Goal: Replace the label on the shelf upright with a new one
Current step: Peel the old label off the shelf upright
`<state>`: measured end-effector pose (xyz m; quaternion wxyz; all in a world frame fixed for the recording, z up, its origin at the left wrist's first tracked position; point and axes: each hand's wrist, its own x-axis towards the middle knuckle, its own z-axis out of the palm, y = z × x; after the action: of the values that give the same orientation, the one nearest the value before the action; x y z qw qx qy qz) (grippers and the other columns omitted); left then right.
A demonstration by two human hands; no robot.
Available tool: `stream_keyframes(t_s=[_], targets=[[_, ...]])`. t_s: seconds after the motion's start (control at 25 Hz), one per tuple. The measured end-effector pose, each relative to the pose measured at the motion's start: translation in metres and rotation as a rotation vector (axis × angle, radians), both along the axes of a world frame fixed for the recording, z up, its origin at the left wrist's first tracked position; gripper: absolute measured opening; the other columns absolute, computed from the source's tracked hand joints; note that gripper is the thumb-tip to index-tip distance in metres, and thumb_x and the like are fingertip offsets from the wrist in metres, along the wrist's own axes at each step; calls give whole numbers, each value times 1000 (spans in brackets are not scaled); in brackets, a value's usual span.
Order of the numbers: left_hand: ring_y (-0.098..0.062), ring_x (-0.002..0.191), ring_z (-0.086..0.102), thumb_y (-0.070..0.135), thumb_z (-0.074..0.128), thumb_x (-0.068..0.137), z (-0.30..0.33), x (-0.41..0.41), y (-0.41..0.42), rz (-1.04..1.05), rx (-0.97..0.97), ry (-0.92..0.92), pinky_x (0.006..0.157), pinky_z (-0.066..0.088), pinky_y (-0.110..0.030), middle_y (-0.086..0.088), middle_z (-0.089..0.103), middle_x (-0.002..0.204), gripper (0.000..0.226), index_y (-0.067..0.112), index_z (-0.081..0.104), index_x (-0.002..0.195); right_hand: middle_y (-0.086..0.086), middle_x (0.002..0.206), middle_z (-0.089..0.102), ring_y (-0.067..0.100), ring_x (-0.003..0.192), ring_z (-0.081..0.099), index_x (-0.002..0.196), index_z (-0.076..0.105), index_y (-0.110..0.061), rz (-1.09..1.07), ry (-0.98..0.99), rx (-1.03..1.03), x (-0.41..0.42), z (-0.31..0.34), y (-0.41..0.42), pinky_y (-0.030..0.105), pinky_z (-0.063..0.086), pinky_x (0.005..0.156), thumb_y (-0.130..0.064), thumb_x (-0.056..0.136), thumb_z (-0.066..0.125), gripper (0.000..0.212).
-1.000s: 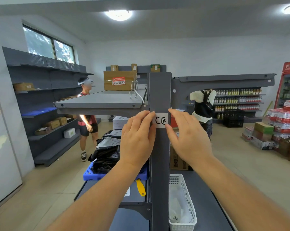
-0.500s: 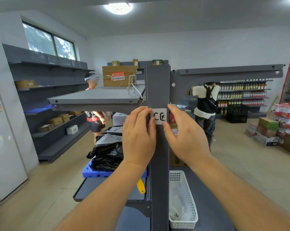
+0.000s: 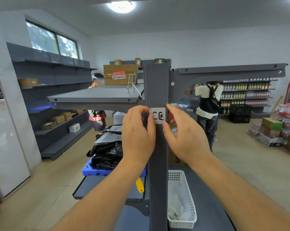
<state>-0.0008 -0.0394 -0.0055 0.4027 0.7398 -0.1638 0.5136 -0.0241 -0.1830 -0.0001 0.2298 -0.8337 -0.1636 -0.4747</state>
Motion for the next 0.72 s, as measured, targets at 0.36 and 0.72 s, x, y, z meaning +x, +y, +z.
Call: stream_keyframes(t_s=[0.36, 0.72], targets=[[-12, 86, 59, 18, 62, 100, 14, -2, 0, 3, -16, 33, 76, 56, -31, 10, 53, 100, 3, 16, 65, 101, 1, 110, 73, 14, 96, 68, 146, 55, -11, 25, 23, -13, -3, 1, -3, 17, 45, 76, -28, 98, 62, 51], [-19, 104, 56, 16, 56, 102, 13, 2, -8, 132, 56, 50, 85, 57, -40, -5, 53, 117, 9, 11, 62, 97, 1, 129, 69, 17, 111, 66, 149, 50, -14, 44, 53, -23, -5, 1, -5, 18, 43, 82, -30, 98, 60, 54]])
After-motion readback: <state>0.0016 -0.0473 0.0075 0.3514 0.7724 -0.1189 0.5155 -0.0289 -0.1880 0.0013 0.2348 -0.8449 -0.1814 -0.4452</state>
